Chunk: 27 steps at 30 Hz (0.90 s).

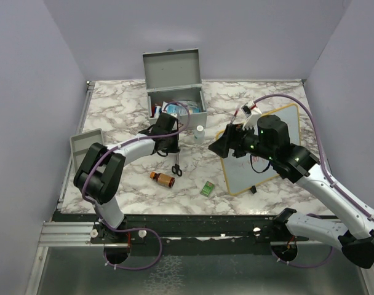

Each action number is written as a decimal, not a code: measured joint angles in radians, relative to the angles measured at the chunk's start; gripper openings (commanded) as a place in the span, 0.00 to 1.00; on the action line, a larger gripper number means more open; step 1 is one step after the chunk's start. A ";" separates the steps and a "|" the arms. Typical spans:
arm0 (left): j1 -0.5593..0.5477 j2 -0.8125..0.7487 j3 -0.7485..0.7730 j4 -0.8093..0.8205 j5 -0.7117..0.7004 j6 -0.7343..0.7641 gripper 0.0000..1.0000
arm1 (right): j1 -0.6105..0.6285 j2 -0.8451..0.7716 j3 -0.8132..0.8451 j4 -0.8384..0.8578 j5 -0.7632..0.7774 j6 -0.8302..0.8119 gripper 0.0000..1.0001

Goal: Organize the medicine kit
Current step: Pick up the scissors from the center of the board.

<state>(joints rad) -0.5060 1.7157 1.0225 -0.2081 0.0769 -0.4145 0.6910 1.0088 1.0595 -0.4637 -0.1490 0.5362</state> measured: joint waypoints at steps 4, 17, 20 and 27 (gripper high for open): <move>0.000 -0.012 0.000 0.002 0.026 -0.014 0.00 | 0.000 0.000 -0.010 0.006 -0.001 0.006 0.82; 0.000 -0.059 -0.020 0.029 0.085 -0.058 0.00 | 0.000 0.008 -0.012 0.048 -0.015 0.035 0.79; 0.000 -0.073 -0.047 0.045 0.102 -0.076 0.00 | 0.000 0.017 -0.012 0.055 -0.021 0.040 0.76; 0.000 -0.089 -0.074 0.064 0.120 -0.102 0.00 | 0.061 0.108 -0.006 0.050 -0.020 0.043 0.69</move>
<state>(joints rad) -0.5060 1.6264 0.9482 -0.1444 0.1967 -0.5167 0.7521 1.1172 1.0538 -0.4137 -0.1688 0.5789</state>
